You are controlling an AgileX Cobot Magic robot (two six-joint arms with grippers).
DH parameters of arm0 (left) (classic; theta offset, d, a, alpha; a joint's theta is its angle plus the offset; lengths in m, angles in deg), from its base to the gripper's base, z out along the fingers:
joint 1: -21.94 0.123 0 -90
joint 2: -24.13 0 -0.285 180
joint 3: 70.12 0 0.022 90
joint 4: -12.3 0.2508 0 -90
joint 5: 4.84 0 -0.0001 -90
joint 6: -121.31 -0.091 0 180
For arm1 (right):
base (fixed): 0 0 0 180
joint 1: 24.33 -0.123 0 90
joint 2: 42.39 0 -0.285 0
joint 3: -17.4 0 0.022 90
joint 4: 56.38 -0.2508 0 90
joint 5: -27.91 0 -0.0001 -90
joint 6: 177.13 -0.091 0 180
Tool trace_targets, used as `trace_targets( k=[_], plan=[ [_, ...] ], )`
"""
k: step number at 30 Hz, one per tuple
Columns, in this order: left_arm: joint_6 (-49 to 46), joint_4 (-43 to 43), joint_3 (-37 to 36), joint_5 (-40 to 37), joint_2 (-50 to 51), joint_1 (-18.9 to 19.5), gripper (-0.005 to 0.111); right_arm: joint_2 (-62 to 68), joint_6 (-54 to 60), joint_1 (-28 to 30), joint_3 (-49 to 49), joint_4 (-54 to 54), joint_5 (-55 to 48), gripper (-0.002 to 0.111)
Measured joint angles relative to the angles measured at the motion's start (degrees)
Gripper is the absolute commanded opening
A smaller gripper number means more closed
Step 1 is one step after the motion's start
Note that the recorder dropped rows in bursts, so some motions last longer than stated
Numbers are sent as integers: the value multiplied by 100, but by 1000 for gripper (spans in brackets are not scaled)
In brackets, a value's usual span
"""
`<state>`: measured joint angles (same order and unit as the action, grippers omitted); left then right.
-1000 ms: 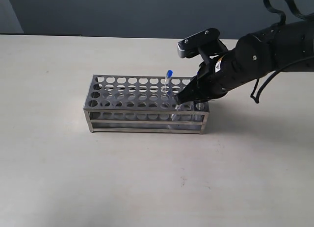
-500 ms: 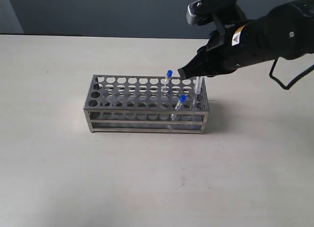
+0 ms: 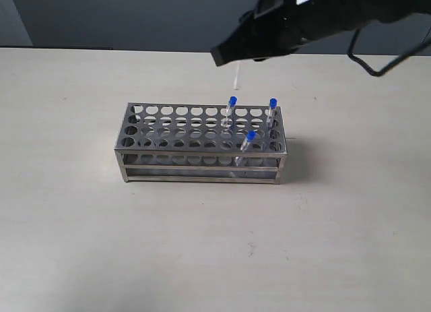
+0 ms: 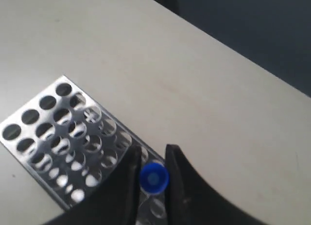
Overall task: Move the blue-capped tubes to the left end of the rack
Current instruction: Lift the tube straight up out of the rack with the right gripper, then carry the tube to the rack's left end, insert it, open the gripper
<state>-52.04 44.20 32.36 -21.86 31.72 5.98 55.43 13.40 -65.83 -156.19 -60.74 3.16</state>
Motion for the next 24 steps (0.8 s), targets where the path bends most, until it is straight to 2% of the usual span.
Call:
trace_targets(
  k=[9, 14, 20, 24],
  plan=[
    [0, 0, 0, 0, 0, 0, 1, 1588, 1463, -418, -1906, -1274, -557, -1],
    [0, 0, 0, 0, 0, 0, 1, 2955, 1766, -623, -3689, -1559, -1502, -1],
    [0, 0, 0, 0, 0, 0, 1, 3806, 1789, -634, -4812, -1735, -2115, -1],
    [0, 0, 0, 0, 0, 0, 1, 4019, 1797, -703, -4986, -1735, -2131, -1]
  ],
)
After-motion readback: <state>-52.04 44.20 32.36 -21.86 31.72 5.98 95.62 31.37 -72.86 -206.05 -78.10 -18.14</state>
